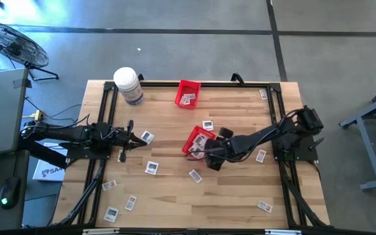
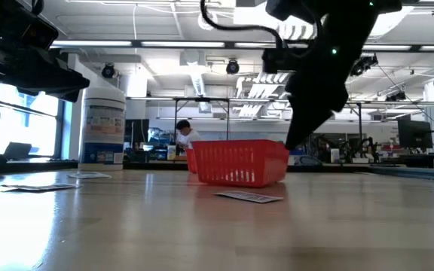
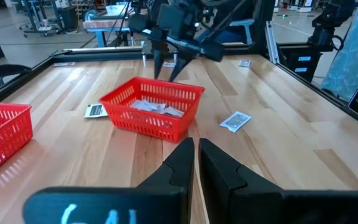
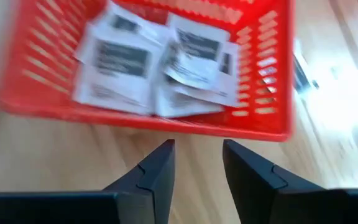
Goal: Pick & Place First Aid Supplies
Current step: Put the white ointment pack into the top red bin
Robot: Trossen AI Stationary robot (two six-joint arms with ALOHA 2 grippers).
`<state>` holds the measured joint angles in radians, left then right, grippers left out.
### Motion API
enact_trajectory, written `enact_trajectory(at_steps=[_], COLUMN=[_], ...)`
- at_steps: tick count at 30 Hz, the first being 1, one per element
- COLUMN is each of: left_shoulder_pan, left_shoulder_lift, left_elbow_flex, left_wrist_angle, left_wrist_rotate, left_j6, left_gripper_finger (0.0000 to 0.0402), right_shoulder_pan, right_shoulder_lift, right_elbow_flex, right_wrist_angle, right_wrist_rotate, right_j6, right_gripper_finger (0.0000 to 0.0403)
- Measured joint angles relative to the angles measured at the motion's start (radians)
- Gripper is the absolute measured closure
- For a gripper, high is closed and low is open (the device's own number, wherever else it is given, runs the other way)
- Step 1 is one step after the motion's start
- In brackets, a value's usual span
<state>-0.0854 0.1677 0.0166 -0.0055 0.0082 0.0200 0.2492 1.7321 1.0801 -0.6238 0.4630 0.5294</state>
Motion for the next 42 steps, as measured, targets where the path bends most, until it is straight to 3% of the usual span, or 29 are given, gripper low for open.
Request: enact_trajectory(at_steps=[6,11,22,32,42], left_shoulder_pan=[0.000,0.000,0.000,0.000,0.000], left_shoulder_lift=[0.000,0.000,0.000,0.000,0.000], left_elbow_flex=[0.000,0.000,0.000,0.000,0.000], left_wrist_angle=[0.000,0.000,0.000,0.000,0.000], left_wrist_rotate=[0.000,0.000,0.000,0.000,0.000], left_j6=[0.000,0.000,0.000,0.000,0.000], left_gripper_finger=[0.0380,0.0380,0.0380,0.0380,0.0380], right_shoulder_pan=[0.096,0.193,0.222,0.208,0.174], right_shoulder_lift=[0.000,0.025,0.179,0.234,0.284], right_elbow_flex=[0.043,0.022,0.001,0.002,0.007], right_wrist_angle=[0.027,0.250,0.553,0.557,0.522], right_wrist_rotate=[-0.104,-0.190,-0.209,-0.226,-0.229], right_j6=[-0.037,-0.100,-0.214,-0.242,-0.160], right_gripper_finger=[0.0274,0.0274,0.0274,0.0274,0.0288])
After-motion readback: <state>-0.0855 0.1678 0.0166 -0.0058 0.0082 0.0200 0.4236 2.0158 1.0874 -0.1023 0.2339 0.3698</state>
